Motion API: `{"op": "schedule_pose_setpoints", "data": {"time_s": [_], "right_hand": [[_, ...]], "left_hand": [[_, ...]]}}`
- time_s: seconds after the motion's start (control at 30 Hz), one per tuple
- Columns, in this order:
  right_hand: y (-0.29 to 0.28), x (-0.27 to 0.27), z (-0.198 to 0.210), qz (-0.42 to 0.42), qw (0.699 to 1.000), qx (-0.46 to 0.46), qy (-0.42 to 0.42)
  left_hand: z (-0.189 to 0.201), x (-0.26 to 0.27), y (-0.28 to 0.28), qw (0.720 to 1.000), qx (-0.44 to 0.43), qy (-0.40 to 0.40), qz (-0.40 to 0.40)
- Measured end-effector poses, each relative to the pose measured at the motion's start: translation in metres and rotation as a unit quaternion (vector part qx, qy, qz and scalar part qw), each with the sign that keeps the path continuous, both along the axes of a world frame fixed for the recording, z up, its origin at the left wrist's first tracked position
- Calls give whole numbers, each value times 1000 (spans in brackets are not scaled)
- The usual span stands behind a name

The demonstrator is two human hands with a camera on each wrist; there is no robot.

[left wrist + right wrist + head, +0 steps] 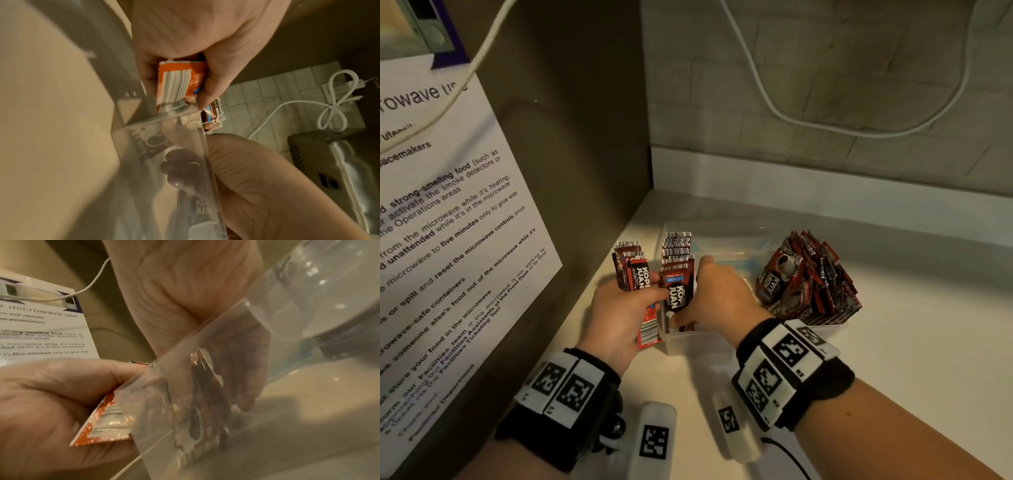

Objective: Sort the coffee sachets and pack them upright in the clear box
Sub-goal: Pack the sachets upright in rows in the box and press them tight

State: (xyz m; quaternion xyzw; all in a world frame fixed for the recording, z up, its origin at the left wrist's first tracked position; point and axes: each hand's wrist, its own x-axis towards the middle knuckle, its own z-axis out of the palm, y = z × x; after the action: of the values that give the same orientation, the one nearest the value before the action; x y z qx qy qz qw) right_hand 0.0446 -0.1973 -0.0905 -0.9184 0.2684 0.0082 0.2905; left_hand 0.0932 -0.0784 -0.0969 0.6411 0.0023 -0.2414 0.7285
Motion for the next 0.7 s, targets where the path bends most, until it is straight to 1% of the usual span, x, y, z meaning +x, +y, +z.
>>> {"op": "schedule_pose_setpoints", "data": {"time_s": [0.1,0.17,0.23,0.4,0.47,0.57,0.7], "right_hand": [[-3,4,-6,31,999,17,40],[-3,7,-12,58,996,11,62],[-2,10,-15,63,995,3,74],[0,12,-12,54,996,-53,55],[1,12,-12,48,996,-43,54],[1,12,-13,52,996,-13,77],[0,12,-11,49,994,4,93]], "left_hand": [[0,0,-2,1000,6,-5,12],[-1,1,-3,1000,6,-10,14],[-3,2,-3,1000,5,-14,18],[-2,2,-5,999,-6,-23,24],[-3,2,-5,999,-4,-26,21],[-4,1,-7,1000,10,-24,10],[-3,1,-7,999,19,-27,8]]}}
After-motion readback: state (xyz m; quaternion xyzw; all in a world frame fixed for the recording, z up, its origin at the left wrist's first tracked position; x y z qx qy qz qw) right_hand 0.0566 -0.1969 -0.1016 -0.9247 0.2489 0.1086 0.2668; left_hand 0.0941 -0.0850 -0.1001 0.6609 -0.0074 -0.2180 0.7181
